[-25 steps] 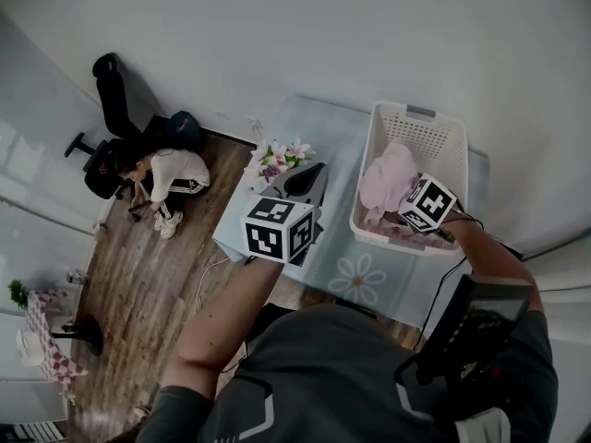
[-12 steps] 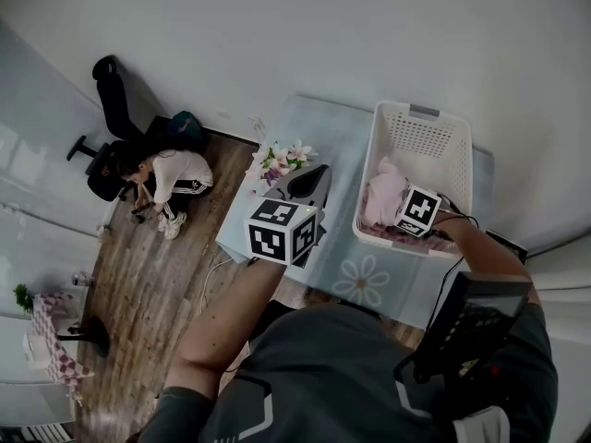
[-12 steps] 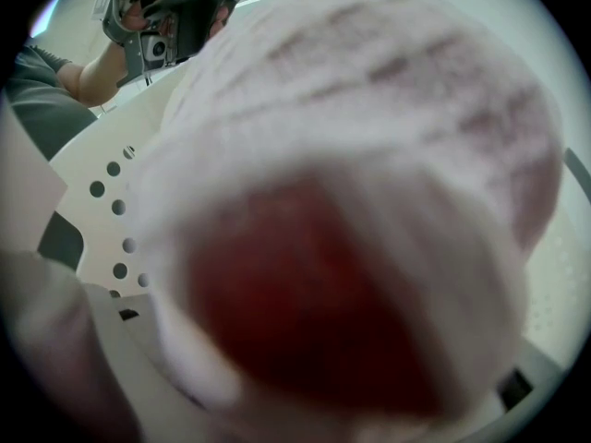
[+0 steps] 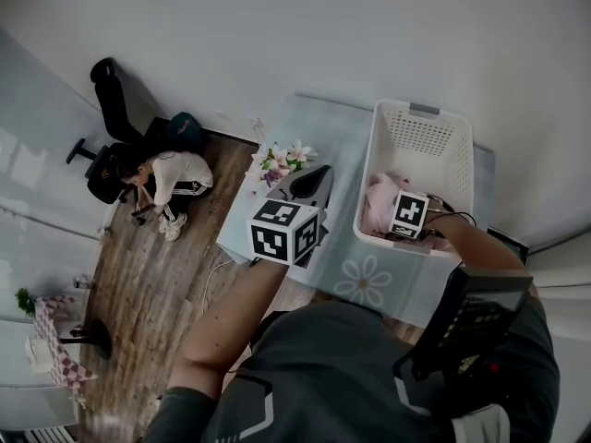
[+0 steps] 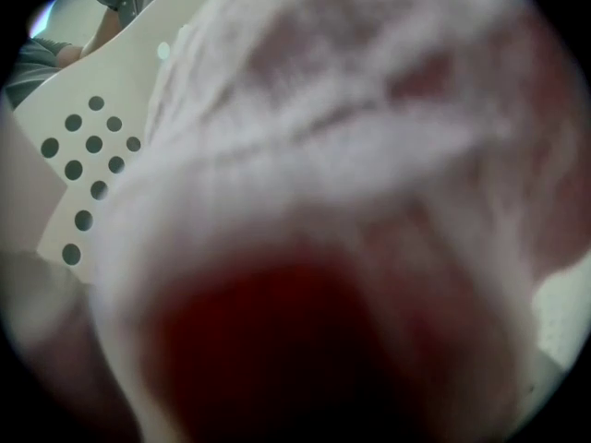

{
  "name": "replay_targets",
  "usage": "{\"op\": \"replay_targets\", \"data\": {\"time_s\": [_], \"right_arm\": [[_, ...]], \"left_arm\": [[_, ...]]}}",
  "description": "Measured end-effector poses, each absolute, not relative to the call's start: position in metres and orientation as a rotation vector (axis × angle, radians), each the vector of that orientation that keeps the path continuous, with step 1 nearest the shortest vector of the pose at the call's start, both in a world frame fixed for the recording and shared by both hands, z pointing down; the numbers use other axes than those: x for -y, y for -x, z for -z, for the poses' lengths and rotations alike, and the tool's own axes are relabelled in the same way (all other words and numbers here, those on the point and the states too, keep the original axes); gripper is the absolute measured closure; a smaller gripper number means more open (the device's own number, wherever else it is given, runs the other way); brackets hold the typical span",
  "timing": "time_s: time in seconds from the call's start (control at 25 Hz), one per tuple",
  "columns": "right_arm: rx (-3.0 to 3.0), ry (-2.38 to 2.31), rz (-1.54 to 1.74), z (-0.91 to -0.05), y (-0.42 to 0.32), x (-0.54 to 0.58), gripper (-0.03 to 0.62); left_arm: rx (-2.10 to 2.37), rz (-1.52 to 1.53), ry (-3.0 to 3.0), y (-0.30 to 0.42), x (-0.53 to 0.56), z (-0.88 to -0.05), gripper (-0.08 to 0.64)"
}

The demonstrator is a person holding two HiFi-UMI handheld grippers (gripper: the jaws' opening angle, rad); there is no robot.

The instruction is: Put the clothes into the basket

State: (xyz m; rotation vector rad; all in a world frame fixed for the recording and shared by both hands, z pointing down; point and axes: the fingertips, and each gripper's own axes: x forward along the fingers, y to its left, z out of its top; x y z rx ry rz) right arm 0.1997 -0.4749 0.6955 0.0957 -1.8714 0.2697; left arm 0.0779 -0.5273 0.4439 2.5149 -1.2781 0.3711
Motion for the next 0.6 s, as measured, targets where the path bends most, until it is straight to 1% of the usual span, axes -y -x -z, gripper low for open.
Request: {"op": "replay_targets", "data": {"time_s": [0.6], "right_arm": [[1.783, -0.070, -0.221, -0.714, -0.196, 0.472, 0.258]], "left_arm": [[1.260, -0.364, -2.502, -0.064, 0.517, -0.452, 0.551]]}}
